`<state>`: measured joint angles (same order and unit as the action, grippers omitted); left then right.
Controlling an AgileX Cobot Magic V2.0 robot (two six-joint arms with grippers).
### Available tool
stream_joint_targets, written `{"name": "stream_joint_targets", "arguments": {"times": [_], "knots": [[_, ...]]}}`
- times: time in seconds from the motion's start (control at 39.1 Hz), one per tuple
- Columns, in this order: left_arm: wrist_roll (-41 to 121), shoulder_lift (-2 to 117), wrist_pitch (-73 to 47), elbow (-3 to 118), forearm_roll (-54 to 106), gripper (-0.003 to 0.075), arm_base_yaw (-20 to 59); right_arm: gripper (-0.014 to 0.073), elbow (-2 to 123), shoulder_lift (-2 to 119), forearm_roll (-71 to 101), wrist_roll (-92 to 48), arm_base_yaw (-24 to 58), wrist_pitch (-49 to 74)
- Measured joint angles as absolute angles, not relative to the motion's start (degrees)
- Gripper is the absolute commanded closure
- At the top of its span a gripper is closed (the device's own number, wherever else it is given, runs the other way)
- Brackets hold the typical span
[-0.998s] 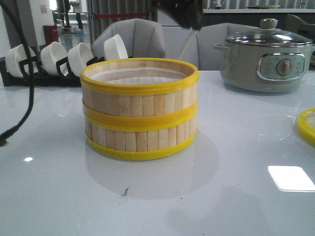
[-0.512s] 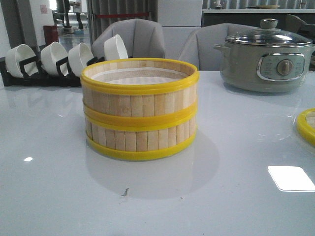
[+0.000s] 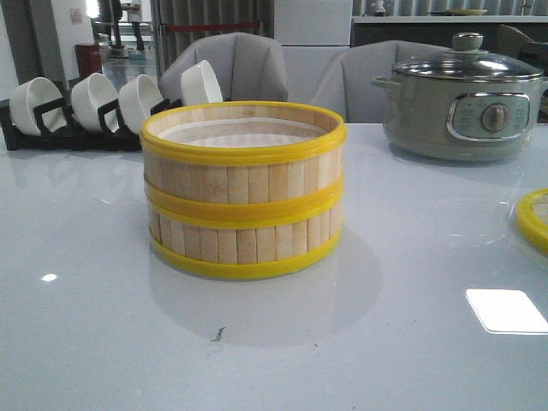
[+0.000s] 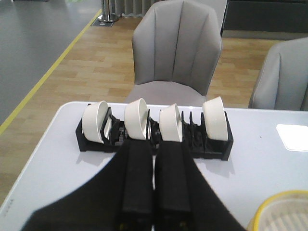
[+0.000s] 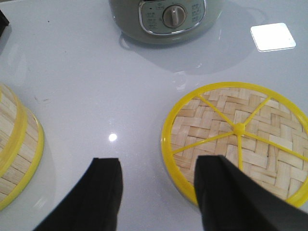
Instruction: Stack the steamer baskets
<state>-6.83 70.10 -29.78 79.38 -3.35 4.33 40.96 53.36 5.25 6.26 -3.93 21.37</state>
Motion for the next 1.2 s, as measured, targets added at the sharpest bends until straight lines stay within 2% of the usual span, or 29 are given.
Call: {"name": "stream_joint_targets", "arguments": {"times": [0.46,0.64,1.1,1.2], "knots": [[-6.83,47.17,-17.46,37.82,-2.37,0.0632,4.63,0.0138,40.96,53.36,5.25,6.26,-3.93,21.39],[-6.88,43.14,-13.8,28.25,-0.85,0.0632,5.57,0.0138,40.96,53.36,5.25,6.26,-3.93,21.83],[-6.96,41.42,-10.88,25.19,-0.52,0.0632,5.84,0.0141,40.96,53.36,5.25,6.26,-3.93,22.72],[-6.96,41.42,-10.88,25.19,-0.52,0.0632,5.84,0.0203,40.96,53.36,5.25,6.26,-3.93,22.85]]}}
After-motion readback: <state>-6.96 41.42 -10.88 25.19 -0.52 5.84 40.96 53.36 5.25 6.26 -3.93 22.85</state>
